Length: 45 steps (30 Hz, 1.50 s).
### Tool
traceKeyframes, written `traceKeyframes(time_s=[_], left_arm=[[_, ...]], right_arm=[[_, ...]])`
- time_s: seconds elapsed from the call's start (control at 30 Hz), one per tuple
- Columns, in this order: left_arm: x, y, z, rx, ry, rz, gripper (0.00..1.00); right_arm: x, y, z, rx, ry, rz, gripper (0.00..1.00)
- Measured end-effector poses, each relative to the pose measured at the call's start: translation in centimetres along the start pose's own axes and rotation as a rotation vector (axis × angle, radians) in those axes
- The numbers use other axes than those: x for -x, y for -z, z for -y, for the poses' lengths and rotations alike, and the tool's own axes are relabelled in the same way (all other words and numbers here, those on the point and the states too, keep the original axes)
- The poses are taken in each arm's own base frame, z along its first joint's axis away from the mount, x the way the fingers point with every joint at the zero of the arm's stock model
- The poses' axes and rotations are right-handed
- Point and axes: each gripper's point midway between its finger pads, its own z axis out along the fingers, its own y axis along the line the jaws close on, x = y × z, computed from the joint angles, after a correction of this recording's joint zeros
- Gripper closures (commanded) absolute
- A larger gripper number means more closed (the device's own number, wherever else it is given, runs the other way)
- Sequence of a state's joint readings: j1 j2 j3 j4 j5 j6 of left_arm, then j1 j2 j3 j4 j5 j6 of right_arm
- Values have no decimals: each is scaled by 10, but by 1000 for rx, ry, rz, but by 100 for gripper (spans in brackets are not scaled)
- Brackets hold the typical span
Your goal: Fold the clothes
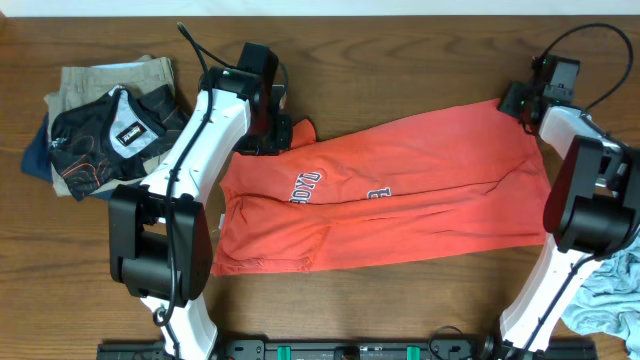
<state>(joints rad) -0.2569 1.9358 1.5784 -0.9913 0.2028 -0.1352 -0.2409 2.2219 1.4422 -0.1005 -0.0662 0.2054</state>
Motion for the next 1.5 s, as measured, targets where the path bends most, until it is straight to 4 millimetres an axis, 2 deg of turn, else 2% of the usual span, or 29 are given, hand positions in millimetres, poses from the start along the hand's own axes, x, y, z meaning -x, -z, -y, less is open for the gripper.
traceKeyframes(time_s=[0.03,0.23,0.33,0.47,0.6,0.7,0.8,0.87,1.0,1.23,1.3,1.37,1.5], left_arm=[[0,0,0,0,0,0,94],[0,0,0,0,0,0,94],[0,0,0,0,1,0,94],[-1,1,-5,3,12,-5,94],[-12,8,-11,11,30,-41,94],[-28,24,-11,16,36,-70,94],[-49,41,-12,25,44,-120,94],[-68,50,-14,34,53,-179,94],[-93,53,-17,52,88,-278,94],[-118,42,-21,85,170,-369,94],[-127,37,-19,97,177,-398,94],[-137,32,-18,110,176,-432,93],[-165,33,-15,143,165,-532,84]], right_arm=[[-1,-1,0,-2,-2,-2,98],[-9,2,3,-16,-21,-56,99],[-21,16,12,-37,-39,-134,99],[-34,44,37,-85,-89,-226,99],[-27,99,58,-126,-140,-261,99],[-21,149,68,-146,-162,-269,99],[-28,187,75,-166,-169,-310,99],[-39,201,81,-187,-172,-354,99],[-60,212,93,-233,-177,-442,99],[-75,216,97,-262,-168,-499,98],[-81,217,99,-274,-167,-520,93],[-86,218,101,-287,-163,-536,81],[-92,222,106,-318,-150,-561,73]])
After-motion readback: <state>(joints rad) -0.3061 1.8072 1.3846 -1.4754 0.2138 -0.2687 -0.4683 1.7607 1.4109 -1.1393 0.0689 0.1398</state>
